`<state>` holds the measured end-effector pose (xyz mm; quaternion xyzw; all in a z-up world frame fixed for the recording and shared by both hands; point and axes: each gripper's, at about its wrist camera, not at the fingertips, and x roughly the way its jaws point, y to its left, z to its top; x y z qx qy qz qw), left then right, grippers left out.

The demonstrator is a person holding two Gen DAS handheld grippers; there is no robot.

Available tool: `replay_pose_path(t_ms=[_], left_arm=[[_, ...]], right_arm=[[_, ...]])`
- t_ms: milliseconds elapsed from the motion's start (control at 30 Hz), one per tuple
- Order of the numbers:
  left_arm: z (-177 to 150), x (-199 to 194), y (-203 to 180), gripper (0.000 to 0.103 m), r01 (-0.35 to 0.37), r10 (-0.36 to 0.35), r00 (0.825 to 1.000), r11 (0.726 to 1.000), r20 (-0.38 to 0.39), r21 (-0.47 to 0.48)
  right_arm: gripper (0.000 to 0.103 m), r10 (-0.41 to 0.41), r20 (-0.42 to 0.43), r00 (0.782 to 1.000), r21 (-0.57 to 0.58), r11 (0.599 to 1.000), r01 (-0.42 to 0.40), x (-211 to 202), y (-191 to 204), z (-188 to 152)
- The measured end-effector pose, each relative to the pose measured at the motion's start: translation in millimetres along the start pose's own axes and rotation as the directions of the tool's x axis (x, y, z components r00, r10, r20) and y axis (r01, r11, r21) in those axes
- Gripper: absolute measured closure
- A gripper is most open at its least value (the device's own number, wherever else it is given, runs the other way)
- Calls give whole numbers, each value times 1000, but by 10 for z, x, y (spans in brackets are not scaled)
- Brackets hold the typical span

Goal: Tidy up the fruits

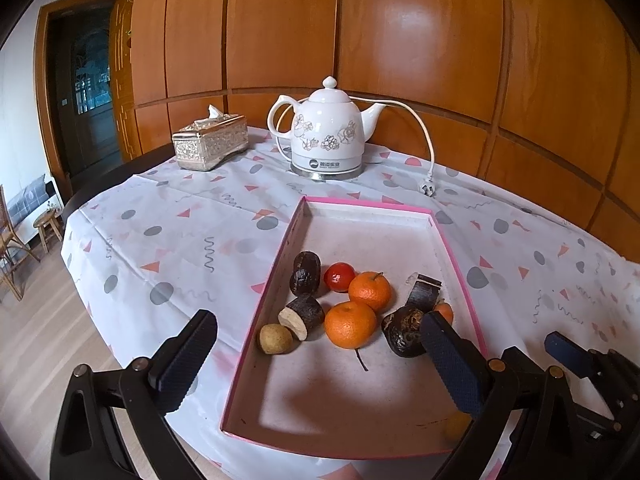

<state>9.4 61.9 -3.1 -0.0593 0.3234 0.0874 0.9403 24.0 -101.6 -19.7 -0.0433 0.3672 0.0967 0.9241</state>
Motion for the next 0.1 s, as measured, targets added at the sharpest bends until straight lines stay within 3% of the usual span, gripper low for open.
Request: replay_pose_path(t_ms=[100], left_arm=[[0, 22, 11, 1, 8, -8, 1000, 1000, -15, -12]], right_arm=[[52, -2, 0, 1000, 10, 1000, 2, 3, -40, 0]])
